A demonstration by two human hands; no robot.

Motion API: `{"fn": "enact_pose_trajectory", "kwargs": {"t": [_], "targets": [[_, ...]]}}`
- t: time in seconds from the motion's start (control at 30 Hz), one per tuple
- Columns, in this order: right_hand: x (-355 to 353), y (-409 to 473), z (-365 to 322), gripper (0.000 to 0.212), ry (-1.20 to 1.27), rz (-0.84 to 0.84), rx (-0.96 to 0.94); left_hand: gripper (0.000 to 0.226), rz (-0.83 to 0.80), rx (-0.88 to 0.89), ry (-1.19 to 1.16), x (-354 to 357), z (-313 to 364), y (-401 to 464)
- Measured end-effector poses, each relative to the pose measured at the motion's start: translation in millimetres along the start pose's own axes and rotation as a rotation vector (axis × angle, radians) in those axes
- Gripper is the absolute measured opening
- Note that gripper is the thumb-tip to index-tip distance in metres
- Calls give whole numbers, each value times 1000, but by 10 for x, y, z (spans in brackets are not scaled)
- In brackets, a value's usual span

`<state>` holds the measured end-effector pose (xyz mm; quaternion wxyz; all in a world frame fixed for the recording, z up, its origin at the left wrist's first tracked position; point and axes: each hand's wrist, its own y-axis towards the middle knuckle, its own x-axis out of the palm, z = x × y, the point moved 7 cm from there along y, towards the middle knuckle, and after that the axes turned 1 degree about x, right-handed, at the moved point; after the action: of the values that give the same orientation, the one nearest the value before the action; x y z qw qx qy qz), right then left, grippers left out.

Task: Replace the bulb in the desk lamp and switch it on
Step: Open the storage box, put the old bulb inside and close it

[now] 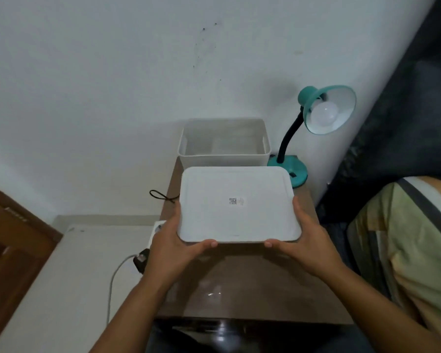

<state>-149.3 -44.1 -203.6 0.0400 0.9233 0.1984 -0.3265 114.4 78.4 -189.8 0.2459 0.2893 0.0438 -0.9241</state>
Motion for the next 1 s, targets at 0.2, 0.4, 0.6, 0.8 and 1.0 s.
{"fn": "enact_pose_trajectory", "kwargs": {"t": [0.2,0.4,0.6,0.8,1.0], "targets": [[88,-419,256,121,-5,-37,68,113,-43,-81,56,138,-260,-439],[167,-679,541,125,-83,-59,145,106,-91,-132,94,296,-408,-734],[292,-788,709,124,-131,-97,166,115,-154,-211,268,444,-578,-841],[375,-728,689,114,-246,-98,138,113,-233,-213,386,515,-652,-798],[522,-688,824,120,-345,-119,141,104,-255,-181,474,573,-740,-778]]}}
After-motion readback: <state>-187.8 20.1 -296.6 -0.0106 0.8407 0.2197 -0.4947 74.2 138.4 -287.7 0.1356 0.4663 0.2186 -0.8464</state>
